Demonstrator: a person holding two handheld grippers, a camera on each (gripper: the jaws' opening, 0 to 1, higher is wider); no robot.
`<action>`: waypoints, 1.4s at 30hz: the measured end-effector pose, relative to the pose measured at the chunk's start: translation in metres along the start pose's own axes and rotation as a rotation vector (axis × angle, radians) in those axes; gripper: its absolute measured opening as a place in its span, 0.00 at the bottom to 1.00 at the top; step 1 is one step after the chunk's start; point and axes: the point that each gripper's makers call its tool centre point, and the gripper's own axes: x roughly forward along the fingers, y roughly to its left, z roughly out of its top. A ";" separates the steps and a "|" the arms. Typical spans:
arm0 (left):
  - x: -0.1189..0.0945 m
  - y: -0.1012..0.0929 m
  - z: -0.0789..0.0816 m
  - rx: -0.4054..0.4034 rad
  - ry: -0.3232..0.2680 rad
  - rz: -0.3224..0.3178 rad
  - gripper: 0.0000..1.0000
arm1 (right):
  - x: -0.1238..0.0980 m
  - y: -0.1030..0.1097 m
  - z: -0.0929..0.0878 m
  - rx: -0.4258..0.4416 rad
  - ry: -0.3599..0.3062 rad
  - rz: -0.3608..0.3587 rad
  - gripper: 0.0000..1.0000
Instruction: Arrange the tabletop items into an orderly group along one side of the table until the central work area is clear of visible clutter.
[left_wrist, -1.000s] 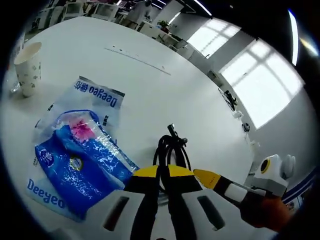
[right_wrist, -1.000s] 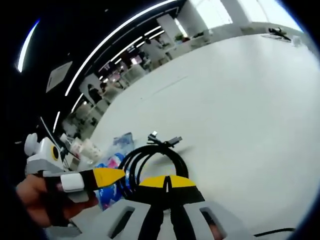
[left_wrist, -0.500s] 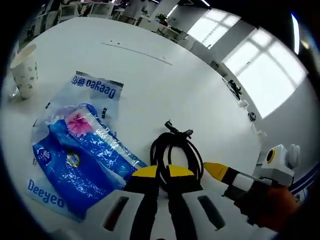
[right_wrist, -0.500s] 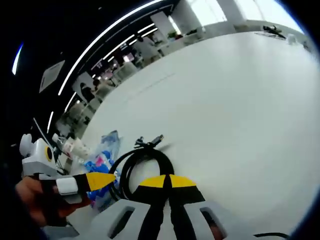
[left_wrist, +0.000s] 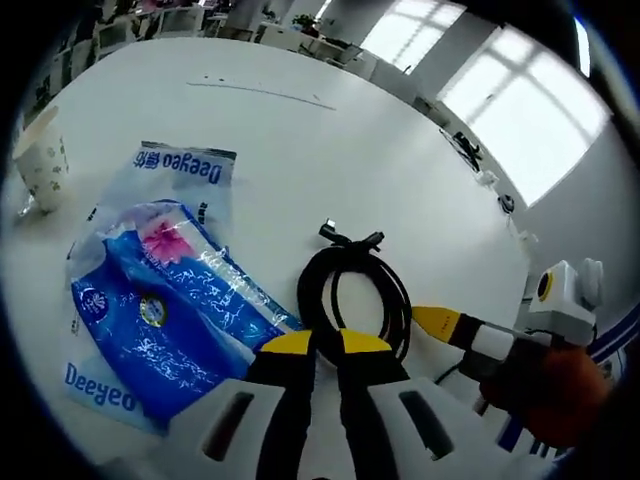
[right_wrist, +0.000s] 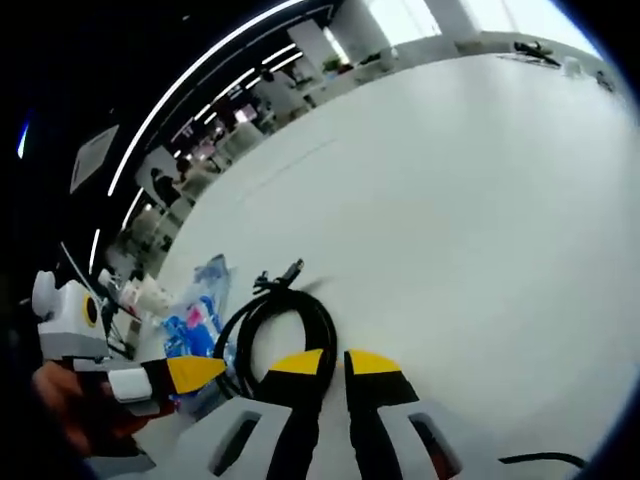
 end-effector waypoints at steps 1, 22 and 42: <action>0.000 0.000 -0.001 0.004 0.002 -0.001 0.04 | 0.000 -0.001 0.001 0.007 -0.001 0.002 0.05; -0.017 -0.008 0.001 0.143 0.015 -0.036 0.09 | 0.008 0.000 0.013 -0.011 -0.022 0.027 0.06; -0.052 0.024 0.034 0.178 -0.114 -0.005 0.12 | -0.004 0.049 -0.015 0.029 -0.019 0.070 0.09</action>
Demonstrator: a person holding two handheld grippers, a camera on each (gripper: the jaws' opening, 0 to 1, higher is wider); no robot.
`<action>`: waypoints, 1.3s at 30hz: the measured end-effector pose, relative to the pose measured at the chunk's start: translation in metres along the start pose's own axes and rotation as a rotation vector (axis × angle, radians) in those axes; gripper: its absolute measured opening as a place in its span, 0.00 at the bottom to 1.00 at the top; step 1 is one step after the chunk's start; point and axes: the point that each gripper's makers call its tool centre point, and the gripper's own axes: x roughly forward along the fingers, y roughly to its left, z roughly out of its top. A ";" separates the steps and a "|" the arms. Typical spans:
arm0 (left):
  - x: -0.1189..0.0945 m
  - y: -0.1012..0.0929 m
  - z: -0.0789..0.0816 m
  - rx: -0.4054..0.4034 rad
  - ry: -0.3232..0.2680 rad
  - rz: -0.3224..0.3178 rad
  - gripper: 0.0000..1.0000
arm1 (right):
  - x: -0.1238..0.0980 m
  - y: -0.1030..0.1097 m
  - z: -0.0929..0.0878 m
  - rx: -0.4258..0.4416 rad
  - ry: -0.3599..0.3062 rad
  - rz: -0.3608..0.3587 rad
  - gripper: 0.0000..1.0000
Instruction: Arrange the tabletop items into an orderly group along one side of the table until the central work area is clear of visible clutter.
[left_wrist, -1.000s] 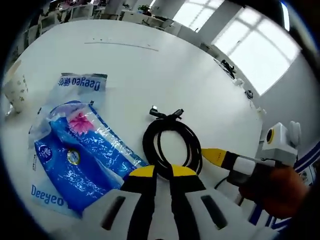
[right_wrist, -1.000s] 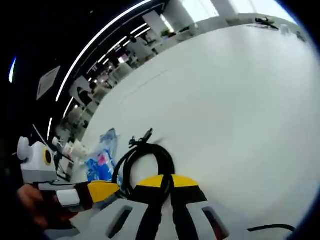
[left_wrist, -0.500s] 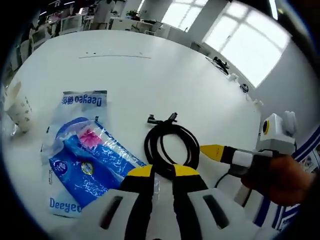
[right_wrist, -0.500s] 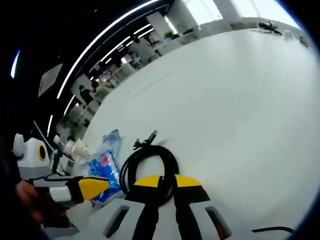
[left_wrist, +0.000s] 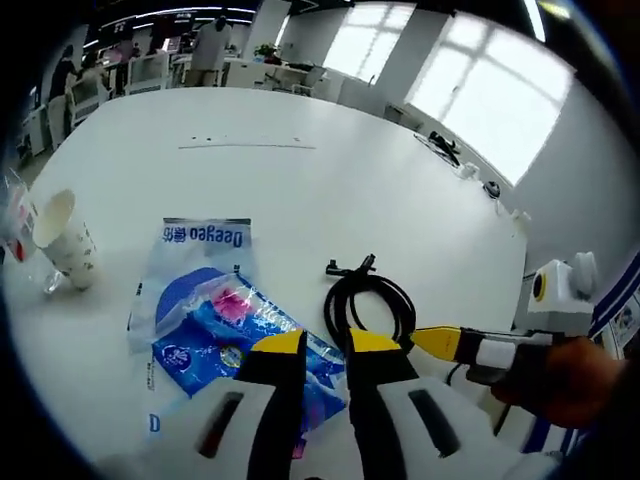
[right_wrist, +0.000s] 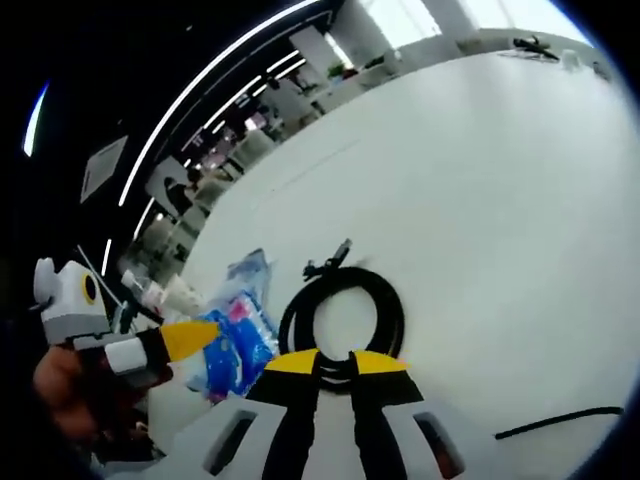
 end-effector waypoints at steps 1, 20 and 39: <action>-0.002 0.002 0.000 -0.001 -0.004 0.003 0.12 | 0.000 0.002 -0.001 0.002 -0.001 0.002 0.10; -0.027 0.062 0.013 0.189 -0.049 0.124 0.28 | -0.005 0.055 -0.048 0.007 0.090 0.133 0.32; -0.028 0.092 0.004 0.405 0.063 0.036 0.33 | 0.002 0.079 -0.076 0.012 0.206 0.230 0.44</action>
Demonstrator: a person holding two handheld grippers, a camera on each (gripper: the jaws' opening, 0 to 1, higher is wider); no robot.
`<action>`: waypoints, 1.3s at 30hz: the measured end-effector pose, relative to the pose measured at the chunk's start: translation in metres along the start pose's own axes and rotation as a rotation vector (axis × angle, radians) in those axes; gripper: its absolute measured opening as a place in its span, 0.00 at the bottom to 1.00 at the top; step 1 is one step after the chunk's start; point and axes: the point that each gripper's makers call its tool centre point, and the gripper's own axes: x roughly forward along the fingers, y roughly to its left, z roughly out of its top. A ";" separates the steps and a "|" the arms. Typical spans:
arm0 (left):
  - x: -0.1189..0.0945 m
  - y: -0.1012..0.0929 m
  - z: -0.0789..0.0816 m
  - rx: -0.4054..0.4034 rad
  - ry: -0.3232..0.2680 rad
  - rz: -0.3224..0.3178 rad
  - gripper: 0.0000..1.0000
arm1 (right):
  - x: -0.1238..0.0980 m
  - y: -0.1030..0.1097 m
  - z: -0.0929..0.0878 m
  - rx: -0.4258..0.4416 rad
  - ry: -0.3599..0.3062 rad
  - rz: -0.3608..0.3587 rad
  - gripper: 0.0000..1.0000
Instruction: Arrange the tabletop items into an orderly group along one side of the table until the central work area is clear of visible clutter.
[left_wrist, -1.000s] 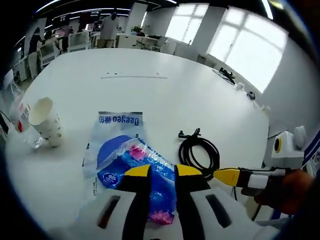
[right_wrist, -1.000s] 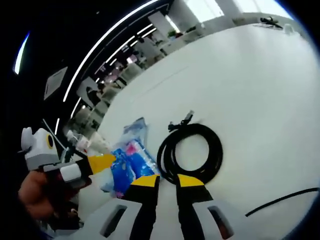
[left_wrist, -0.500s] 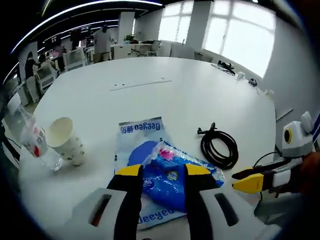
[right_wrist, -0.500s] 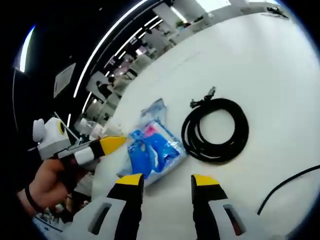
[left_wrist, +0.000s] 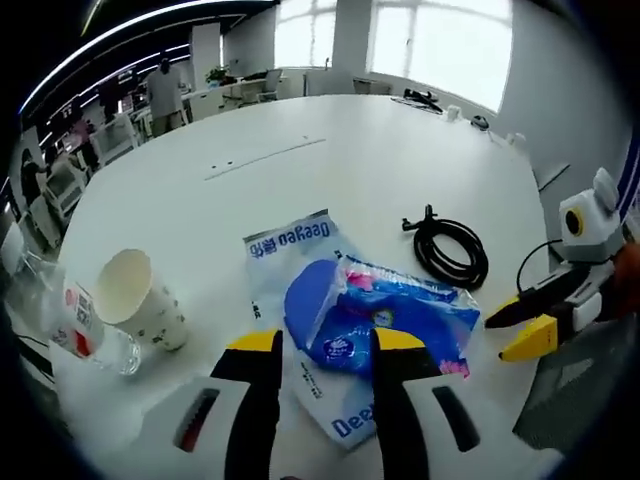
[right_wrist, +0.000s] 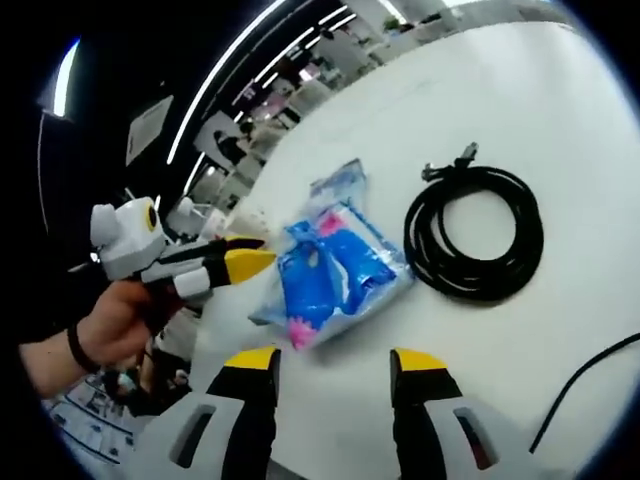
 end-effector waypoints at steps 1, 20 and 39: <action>0.000 0.000 -0.002 0.000 0.003 0.000 0.32 | 0.001 0.000 0.000 0.016 -0.005 -0.004 0.44; 0.025 0.003 -0.002 -0.034 0.036 -0.041 0.26 | 0.010 0.013 0.007 0.114 -0.014 -0.061 0.34; 0.003 -0.003 -0.016 -0.070 0.010 -0.030 0.00 | 0.015 -0.003 0.000 0.089 0.016 -0.111 0.00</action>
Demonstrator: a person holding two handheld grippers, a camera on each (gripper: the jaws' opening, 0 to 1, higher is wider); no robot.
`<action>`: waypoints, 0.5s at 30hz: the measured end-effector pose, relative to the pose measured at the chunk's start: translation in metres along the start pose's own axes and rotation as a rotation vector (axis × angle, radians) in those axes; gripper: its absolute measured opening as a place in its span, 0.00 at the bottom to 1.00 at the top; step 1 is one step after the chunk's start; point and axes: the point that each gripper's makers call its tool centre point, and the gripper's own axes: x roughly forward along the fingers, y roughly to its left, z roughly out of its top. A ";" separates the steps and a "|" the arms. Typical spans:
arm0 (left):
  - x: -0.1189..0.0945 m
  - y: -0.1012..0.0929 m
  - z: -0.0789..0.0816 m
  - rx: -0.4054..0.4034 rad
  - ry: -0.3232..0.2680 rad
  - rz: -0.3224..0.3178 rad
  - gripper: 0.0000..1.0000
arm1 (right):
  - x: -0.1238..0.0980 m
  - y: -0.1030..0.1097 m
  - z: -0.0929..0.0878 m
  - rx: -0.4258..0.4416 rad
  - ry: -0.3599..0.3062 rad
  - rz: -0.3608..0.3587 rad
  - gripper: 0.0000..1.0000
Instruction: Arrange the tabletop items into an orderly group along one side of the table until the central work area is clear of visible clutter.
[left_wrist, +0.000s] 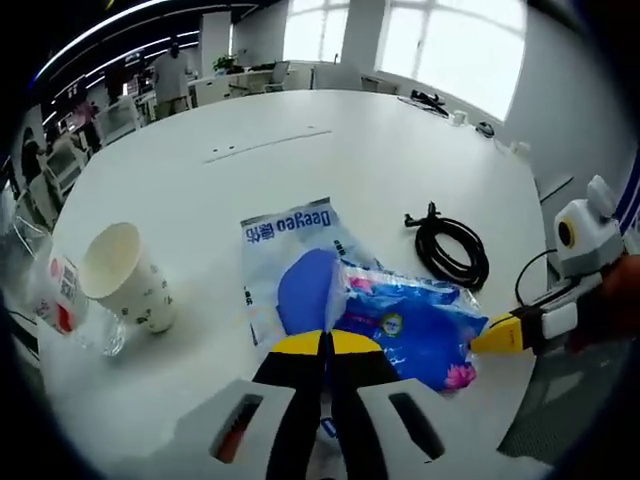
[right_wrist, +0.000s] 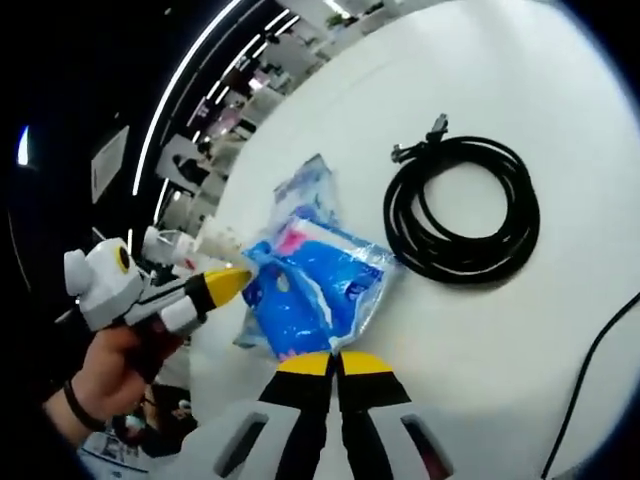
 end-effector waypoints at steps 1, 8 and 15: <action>-0.003 0.001 -0.002 -0.002 0.001 0.003 0.00 | 0.000 0.002 -0.001 -0.004 0.000 0.003 0.00; -0.020 0.002 -0.012 -0.043 -0.015 0.024 0.00 | -0.001 0.009 -0.004 -0.056 0.012 0.037 0.00; -0.034 -0.006 -0.022 -0.063 -0.029 0.025 0.00 | -0.008 0.009 -0.008 -0.128 0.028 0.053 0.00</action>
